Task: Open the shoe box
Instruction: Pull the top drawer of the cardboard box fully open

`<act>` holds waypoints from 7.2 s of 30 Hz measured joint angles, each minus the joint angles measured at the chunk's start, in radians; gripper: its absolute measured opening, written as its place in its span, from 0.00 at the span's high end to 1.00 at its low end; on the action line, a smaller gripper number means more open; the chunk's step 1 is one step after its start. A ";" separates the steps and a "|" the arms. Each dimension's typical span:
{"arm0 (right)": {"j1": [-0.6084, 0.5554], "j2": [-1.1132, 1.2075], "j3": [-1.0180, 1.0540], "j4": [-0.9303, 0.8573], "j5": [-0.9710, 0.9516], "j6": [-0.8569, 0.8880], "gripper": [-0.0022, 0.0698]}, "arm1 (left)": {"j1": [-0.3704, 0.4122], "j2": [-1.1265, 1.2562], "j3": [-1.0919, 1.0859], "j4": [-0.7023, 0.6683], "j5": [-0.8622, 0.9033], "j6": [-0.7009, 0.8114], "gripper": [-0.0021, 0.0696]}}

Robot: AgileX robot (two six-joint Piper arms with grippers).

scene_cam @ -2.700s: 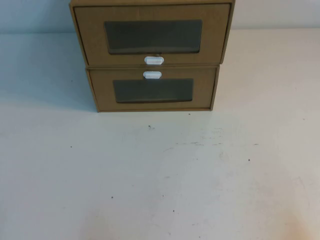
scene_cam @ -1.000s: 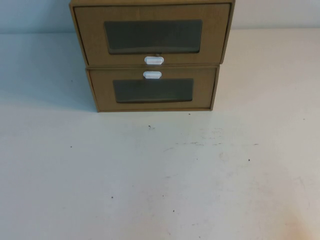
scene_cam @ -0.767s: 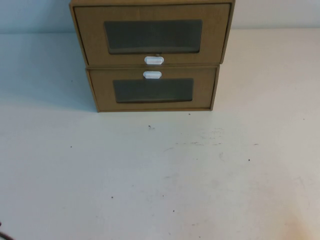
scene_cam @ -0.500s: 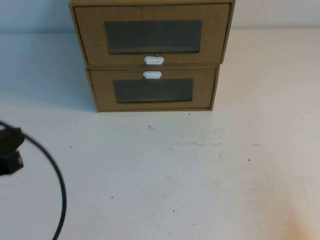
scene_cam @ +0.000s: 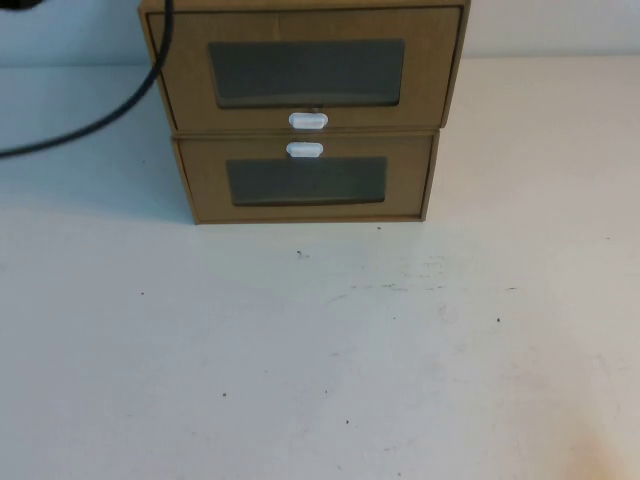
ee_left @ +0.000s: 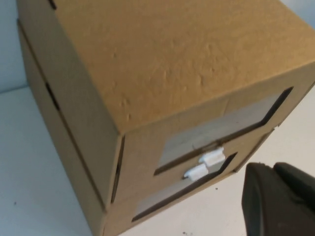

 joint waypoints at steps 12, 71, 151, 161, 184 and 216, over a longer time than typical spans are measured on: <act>0.000 0.000 0.000 0.000 0.000 0.000 0.99 | -0.140 0.485 -0.760 0.021 0.254 -0.096 0.98; 0.000 0.000 0.000 0.679 -0.423 0.012 0.99 | -0.271 0.785 -0.931 0.123 0.167 -0.092 0.98; 0.890 1.918 -1.434 -1.900 0.326 1.009 0.58 | -0.271 0.785 -0.931 0.123 0.190 -0.128 0.98; 0.847 1.940 -1.457 -1.903 0.284 1.009 0.58 | -0.271 0.785 -0.935 0.123 0.208 -0.175 0.98; 0.825 1.943 -1.464 -1.907 0.150 0.941 0.64 | -0.271 0.785 -0.939 0.123 0.215 -0.257 0.98; 0.787 2.049 -1.597 -1.918 0.151 0.936 0.77 | -0.271 0.785 -0.939 0.123 0.215 -0.263 0.98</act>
